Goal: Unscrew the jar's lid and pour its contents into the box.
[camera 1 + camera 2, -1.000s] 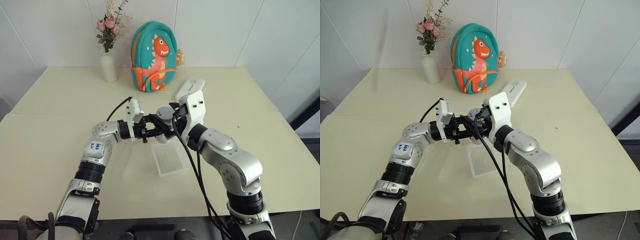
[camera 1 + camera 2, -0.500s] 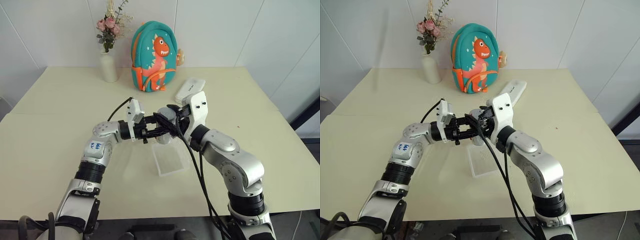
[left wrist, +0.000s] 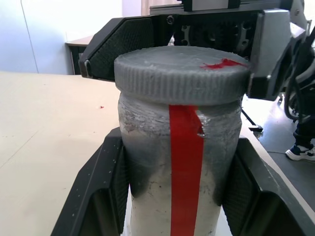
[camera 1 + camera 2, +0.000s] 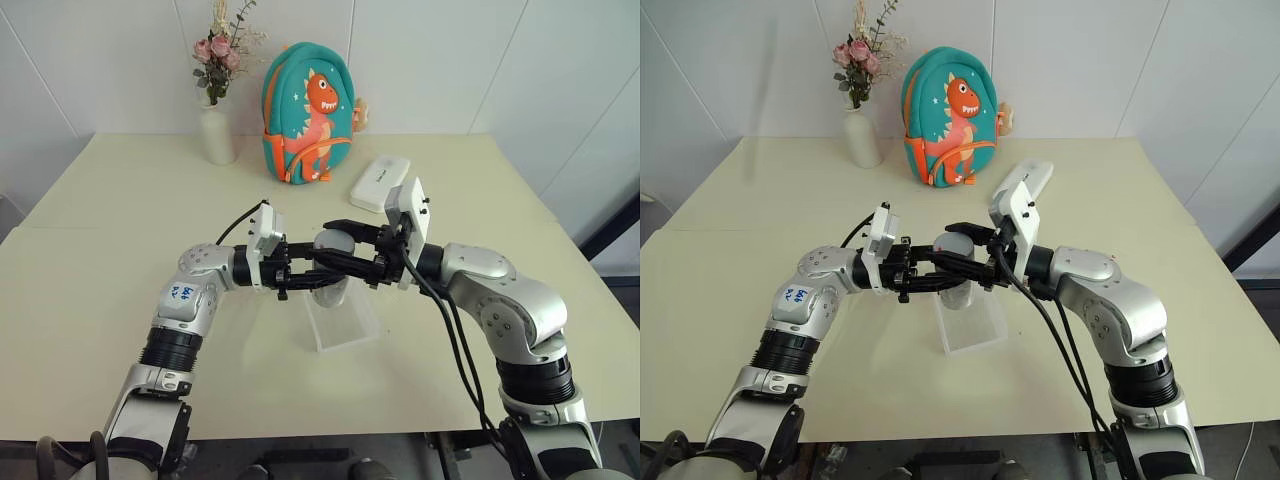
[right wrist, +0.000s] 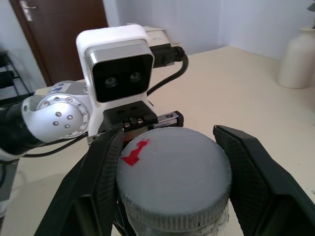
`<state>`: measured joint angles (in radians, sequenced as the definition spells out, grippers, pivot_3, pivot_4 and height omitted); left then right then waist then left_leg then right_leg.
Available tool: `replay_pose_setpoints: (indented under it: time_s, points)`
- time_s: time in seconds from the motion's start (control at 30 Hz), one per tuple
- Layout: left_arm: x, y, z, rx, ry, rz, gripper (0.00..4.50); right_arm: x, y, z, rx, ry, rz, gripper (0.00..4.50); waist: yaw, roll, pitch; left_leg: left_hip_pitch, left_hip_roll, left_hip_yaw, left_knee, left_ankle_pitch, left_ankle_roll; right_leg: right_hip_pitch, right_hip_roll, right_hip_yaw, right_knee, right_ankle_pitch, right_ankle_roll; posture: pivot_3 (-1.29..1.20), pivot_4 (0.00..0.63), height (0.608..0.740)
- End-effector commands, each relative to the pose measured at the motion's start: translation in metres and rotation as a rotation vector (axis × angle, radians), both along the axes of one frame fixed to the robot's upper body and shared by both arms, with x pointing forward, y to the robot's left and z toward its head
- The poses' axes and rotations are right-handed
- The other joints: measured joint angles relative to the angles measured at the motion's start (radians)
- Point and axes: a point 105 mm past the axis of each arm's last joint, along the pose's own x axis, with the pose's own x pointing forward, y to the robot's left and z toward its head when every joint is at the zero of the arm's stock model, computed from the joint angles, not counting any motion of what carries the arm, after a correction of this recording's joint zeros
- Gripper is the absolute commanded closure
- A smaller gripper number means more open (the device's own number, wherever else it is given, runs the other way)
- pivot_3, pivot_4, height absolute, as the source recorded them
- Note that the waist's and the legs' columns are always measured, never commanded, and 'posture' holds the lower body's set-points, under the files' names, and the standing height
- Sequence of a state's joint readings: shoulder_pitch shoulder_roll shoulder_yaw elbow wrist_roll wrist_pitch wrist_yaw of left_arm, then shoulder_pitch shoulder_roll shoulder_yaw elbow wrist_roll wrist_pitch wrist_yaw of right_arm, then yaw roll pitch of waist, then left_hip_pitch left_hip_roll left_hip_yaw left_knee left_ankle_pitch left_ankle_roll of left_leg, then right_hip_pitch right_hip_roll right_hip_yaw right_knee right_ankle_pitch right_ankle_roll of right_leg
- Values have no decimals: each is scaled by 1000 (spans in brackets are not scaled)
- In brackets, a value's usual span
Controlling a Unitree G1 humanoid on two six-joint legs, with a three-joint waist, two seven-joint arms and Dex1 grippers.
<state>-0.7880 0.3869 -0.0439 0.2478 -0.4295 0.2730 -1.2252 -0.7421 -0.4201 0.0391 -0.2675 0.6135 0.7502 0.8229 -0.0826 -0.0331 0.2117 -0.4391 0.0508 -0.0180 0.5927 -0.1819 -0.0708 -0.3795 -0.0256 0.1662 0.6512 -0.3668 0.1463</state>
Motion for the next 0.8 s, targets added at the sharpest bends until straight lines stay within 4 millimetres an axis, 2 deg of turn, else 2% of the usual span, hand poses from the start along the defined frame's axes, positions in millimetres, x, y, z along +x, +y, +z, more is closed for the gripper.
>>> replay_pose_setpoints:
  time_s: [0.03, 0.23, 0.57, 0.6, 0.7, 0.73, 0.8]
  points:
    - [0, 7, 17, -46, -62, 22, 2454, -15, 4, 5, -26, -41, 174, 1923, 0, 0, 0, 0, 0, 0, 0, 0, 0, 0, 0, 0, 0, 0, 0, 0, 150, 740]
    - [-4, 6, 15, -45, -59, 11, 2454, -18, -1, 7, -27, -40, 283, 1923, 0, 0, 0, 0, 0, 0, 0, 0, 0, 0, 0, 0, 0, 0, 0, 0, 150, 740]
    - [-7, 4, 14, -32, -63, -1, 2454, -11, -3, 10, -24, -64, 320, 1923, 0, 0, 0, 0, 0, 0, 1, 0, 0, 0, 0, 0, 1, 0, 0, 0, 150, 740]
    - [-7, 4, 13, -29, -65, 0, 2454, -10, -3, 10, -25, -67, 316, 1165, 0, 0, 0, 0, 0, 0, 1, 0, 0, 0, 0, 0, 1, 0, 0, 0, 150, 740]
    - [-7, 4, 13, -24, -69, -2, 2454, -7, -3, 12, -17, -91, 294, 184, -1, 0, 0, 0, 0, 0, 1, 0, 0, 0, 0, 0, 1, 0, 0, 0, 150, 740]
    - [-7, 4, 13, -24, -68, -2, 2454, -5, -2, 13, -14, -95, 283, 35, -1, 0, 0, 0, 0, 0, 1, 0, 0, 0, 0, 0, 1, 0, 0, 0, 150, 740]
    - [-7, 3, 12, -16, -71, -12, 2454, -3, -2, 15, -18, -106, 275, 35, 0, 0, 0, 0, 0, 0, 1, 0, 0, 0, 0, 0, 1, 0, 0, 0, 150, 740]
